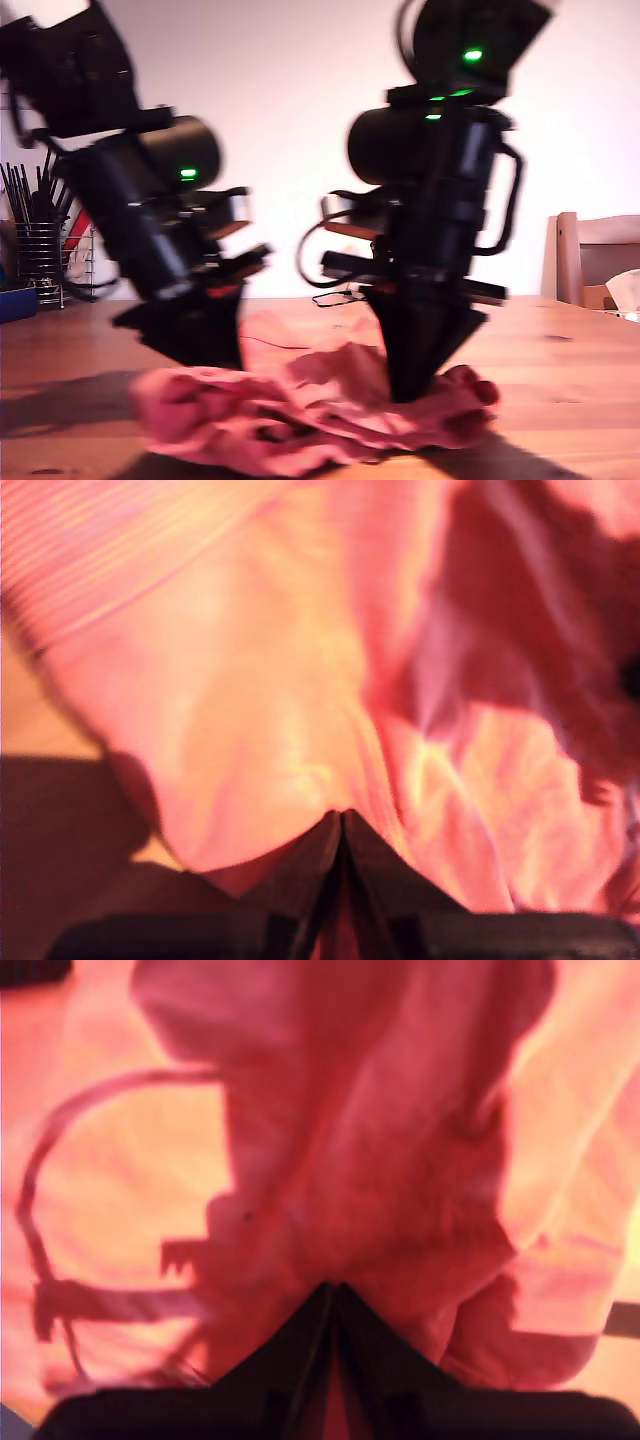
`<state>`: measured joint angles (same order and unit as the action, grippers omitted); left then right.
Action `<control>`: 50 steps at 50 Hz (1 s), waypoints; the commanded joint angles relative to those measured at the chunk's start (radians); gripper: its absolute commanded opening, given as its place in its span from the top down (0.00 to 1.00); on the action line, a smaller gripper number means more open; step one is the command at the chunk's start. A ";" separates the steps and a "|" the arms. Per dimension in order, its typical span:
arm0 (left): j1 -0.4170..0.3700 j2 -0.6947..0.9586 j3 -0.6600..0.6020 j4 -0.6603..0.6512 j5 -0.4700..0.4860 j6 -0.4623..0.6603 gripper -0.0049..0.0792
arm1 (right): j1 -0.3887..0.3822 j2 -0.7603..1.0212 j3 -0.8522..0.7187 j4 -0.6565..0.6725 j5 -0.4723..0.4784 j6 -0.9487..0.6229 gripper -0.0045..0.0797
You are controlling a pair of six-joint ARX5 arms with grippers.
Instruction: Fold the underwear in front of you. After folding it, place it to the right side.
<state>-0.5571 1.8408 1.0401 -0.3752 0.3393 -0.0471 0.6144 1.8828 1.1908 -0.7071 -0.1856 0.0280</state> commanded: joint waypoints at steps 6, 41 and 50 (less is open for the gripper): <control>-0.022 0.040 -0.039 -0.011 0.000 -0.014 0.96 | 0.005 0.007 -0.034 0.002 -0.025 -0.030 0.96; 0.014 -0.183 -0.039 -0.114 -0.021 -0.079 0.90 | -0.121 -0.206 -0.034 -0.069 -0.120 -0.035 0.79; 0.024 -0.183 -0.039 -0.230 0.140 -0.096 0.27 | -0.161 -0.206 -0.034 -0.135 -0.219 -0.036 0.53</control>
<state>-0.5354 1.6466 1.0183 -0.5884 0.4393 -0.1371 0.4602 1.6699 1.1679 -0.8261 -0.3870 -0.0021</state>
